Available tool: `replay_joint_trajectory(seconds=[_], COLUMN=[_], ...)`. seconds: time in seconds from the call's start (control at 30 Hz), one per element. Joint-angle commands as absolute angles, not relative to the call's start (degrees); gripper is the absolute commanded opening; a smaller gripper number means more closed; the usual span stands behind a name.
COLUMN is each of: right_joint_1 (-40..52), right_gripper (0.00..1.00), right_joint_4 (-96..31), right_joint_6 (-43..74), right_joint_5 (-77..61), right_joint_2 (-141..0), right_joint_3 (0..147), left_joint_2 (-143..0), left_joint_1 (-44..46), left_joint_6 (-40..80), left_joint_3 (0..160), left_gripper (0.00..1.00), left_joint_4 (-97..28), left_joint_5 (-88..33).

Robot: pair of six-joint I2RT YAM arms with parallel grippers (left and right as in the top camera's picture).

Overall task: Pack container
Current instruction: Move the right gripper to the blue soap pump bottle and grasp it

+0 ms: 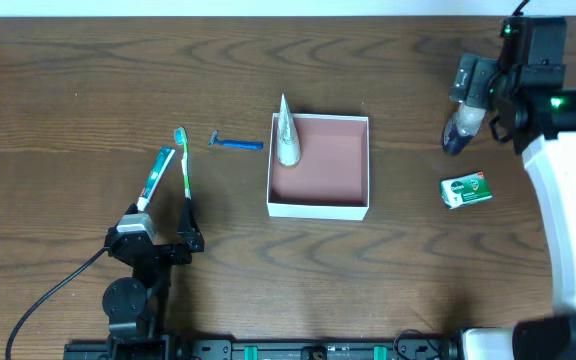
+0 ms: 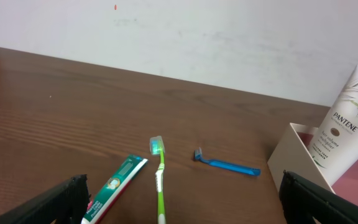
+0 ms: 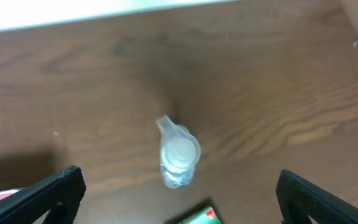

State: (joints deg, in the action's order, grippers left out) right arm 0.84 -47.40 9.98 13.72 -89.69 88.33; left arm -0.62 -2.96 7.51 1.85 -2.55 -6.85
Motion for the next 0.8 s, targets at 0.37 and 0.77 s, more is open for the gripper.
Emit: replay_joint_trajectory(seconds=[0.37, 0.77], right_joint_1=[-3.8, -4.0], right_gripper=[0.96, 0.54], right_joint_4=[-43.8, -42.4], right_joint_6=[4.1, 4.0], right_joint_5=[9.0, 6.4], right_joint_2=[-102.9, -107.0], right_joint_3=[88.4, 88.4], left_joint_2=[-0.3, -0.3], left_joint_1=[-3.3, -3.3], left_joint_6=[7.4, 7.4], left_joint_3=[0.3, 0.3], left_gripper=[0.98, 0.98], left_joint_4=[-3.5, -3.5], left_joint_5=[-6.8, -6.8])
